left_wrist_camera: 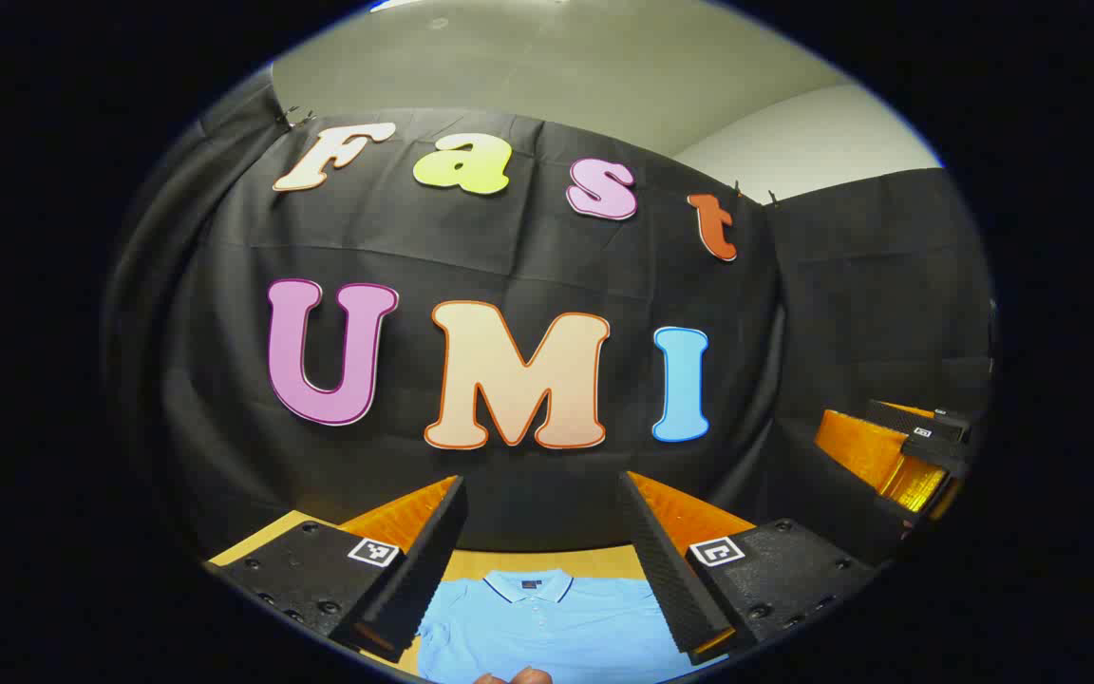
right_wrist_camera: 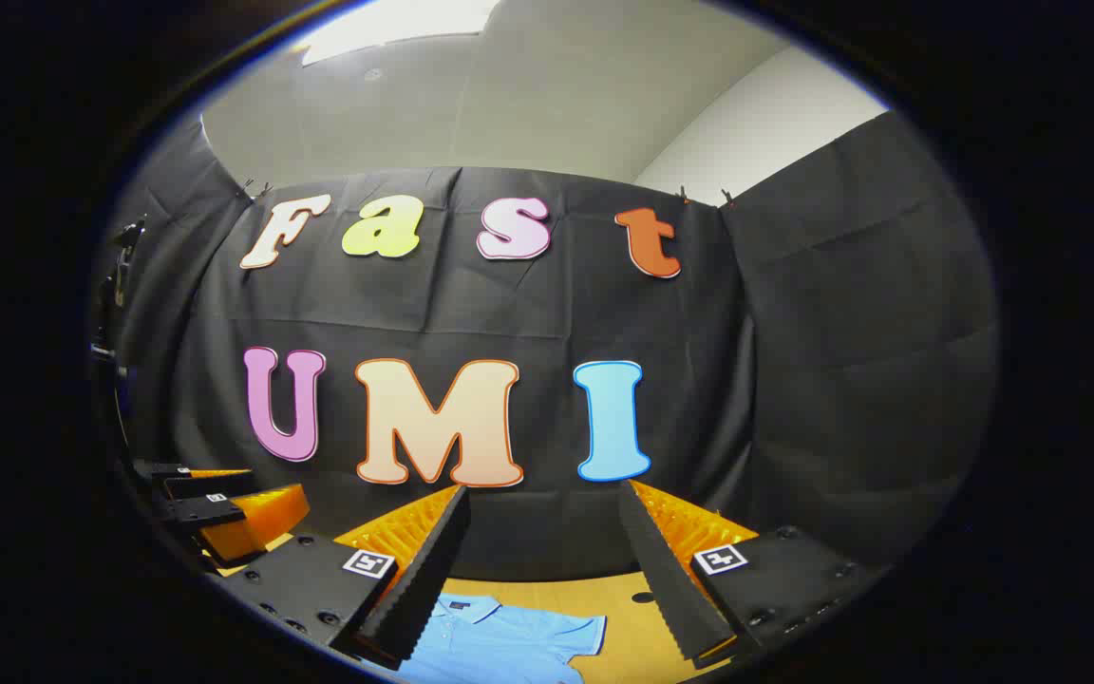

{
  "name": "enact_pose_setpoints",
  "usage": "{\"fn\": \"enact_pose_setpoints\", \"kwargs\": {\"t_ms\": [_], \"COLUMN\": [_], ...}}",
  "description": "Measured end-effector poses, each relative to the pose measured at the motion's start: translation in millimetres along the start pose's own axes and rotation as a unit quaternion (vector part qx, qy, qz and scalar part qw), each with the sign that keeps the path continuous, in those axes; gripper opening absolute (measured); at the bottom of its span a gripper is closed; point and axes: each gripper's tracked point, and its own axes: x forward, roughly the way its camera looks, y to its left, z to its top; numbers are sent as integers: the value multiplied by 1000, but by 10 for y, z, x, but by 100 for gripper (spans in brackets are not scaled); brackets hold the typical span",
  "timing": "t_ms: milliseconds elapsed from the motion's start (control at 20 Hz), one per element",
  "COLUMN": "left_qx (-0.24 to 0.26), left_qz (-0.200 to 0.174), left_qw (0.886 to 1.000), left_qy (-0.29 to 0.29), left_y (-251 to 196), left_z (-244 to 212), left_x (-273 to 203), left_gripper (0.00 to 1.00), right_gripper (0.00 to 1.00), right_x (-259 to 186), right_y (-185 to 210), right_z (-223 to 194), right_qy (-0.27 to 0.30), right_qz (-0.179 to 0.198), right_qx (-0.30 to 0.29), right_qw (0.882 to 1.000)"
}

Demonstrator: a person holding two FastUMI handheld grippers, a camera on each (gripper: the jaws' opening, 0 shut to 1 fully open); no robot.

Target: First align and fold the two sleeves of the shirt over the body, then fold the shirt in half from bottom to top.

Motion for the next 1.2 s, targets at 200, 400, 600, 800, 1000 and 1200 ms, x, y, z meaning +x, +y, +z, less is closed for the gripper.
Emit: {"fn": "enact_pose_setpoints", "kwargs": {"t_ms": [200,400,600,800,1000,1200], "left_qx": [3,1,-9,-21,-24,3], "left_qz": [-7,-4,6,21,35,68], "left_qw": [1000,1000,1000,1000,999,998], "left_qy": [-12,-9,-3,3,2,-5], "left_y": [-73,-35,46,116,162,254], "left_z": [63,49,-3,-60,-62,-15], "left_x": [-13,-14,3,-1,-11,-43], "left_gripper": [94,94,94,94,95,95], "right_gripper": [98,98,98,98,98,100], "right_x": [11,14,59,117,289,589], "right_y": [75,110,135,152,92,-27], "right_z": [13,-38,-116,-308,-746,-1278], "right_qy": [-5,-1,4,19,63,97], "right_qz": [6,6,11,19,27,43], "right_qx": [-2,-10,-8,-1,-22,-42], "right_qw": [1000,1000,1000,1000,997,993]}}
